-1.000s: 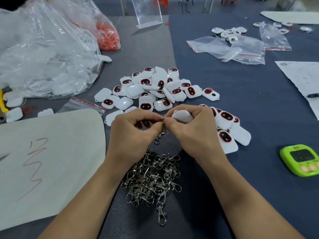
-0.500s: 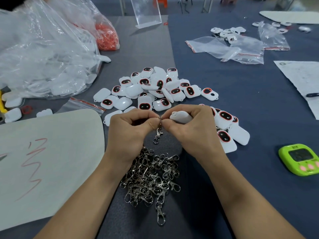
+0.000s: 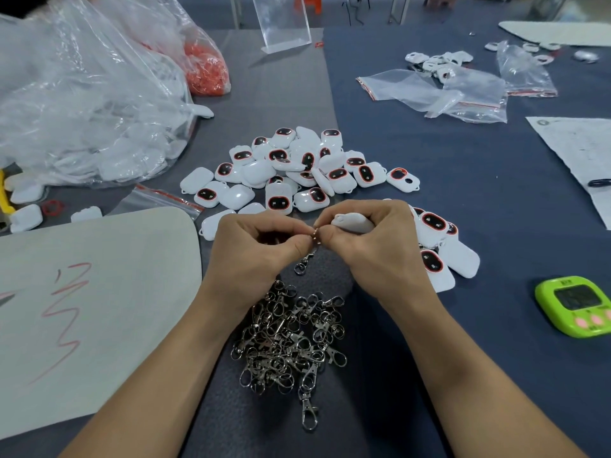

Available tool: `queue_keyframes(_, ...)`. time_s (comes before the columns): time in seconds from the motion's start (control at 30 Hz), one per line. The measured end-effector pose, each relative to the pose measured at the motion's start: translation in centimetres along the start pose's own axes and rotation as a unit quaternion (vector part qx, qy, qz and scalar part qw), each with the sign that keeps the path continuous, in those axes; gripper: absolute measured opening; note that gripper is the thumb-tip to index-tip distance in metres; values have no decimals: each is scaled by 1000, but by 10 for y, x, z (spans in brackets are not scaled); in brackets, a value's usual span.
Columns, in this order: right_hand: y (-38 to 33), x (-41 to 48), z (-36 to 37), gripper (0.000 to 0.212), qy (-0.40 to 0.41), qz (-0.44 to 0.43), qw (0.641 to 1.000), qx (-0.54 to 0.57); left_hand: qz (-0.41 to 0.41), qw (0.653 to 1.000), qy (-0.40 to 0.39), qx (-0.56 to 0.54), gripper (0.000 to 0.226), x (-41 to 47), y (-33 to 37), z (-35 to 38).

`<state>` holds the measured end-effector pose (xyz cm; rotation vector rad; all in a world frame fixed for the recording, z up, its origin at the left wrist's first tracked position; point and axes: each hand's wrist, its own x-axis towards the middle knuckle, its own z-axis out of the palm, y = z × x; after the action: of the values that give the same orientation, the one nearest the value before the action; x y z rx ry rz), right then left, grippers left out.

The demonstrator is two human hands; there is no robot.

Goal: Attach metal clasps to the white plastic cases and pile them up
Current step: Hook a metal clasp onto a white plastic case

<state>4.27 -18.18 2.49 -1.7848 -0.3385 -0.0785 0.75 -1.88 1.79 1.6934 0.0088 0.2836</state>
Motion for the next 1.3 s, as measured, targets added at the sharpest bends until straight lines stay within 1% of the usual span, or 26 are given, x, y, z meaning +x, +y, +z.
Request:
queue_keyframes(0.17, 2, 0, -1, 15, -18, 7, 1000, -8, 29, 998, -3, 48, 16, 0, -4, -1)
queue_keyframes(0.27, 2, -1, -1, 17, -36, 13, 999, -8, 51, 996, -7, 79, 10, 0, -4, -2)
queue_keyframes(0.33, 2, -1, 0, 16, -47, 12, 999, -9, 54, 995, -8, 88, 6, 0, -5, -2)
queue_keyframes(0.47, 2, 0, 1, 18, -55, -1, 998, -11, 50, 994, 1, 97, 7, 1, -7, -2)
queue_keyframes(0.53, 4, 1, 2, 19, -28, 3, 999, -23, 47, 994, 33, 93, 8, 2, -7, -1)
queue_keyframes(0.6, 7, 0, 3, 22, -9, 9, 997, -77, 33, 990, 98, 92, 10, 3, -7, -3)
queue_keyframes(0.63, 8, 0, 3, 27, -18, 8, 993, -115, 30, 985, 133, 109, 10, 4, -7, -5)
queue_keyframes(0.7, 7, -1, 5, 39, -80, 3, 979, -189, 46, 962, 185, 195, 7, 6, -7, -11)
queue_keyframes(0.77, 4, -1, 8, 51, -162, -3, 955, -250, 82, 926, 195, 313, 2, 5, -6, -15)
queue_keyframes(0.8, 2, -1, 8, 54, -192, -3, 945, -266, 101, 907, 188, 363, 1, 4, -6, -16)
queue_keyframes(0.87, 0, -1, 5, 51, -221, 17, 936, -275, 151, 877, 157, 429, 3, 3, -8, -17)
queue_keyframes(0.93, -1, 1, -2, 44, -226, 52, 938, -256, 188, 865, 101, 454, 6, 2, -9, -16)
queue_keyframes(0.97, 0, 2, -4, 41, -220, 67, 946, -230, 192, 865, 68, 458, 8, 3, -10, -15)
queue_keyframes(1.03, 1, 4, -9, 37, -171, 90, 968, -157, 175, 871, 4, 459, 15, 4, -11, -13)
queue_keyframes(1.1, 4, 7, -13, 31, -125, 115, 980, -101, 159, 877, -35, 452, 15, 5, -11, -10)
queue_keyframes(1.13, 5, 8, -13, 26, -110, 127, 981, -93, 152, 882, -47, 445, 14, 6, -11, -9)
queue_keyframes(1.2, 7, 8, -14, 19, -90, 130, 981, -115, 141, 894, -62, 422, 10, 7, -11, -8)
queue_keyframes(1.3, 10, 7, -11, 19, -84, 95, 974, -188, 130, 907, -79, 393, 11, 8, -13, -11)
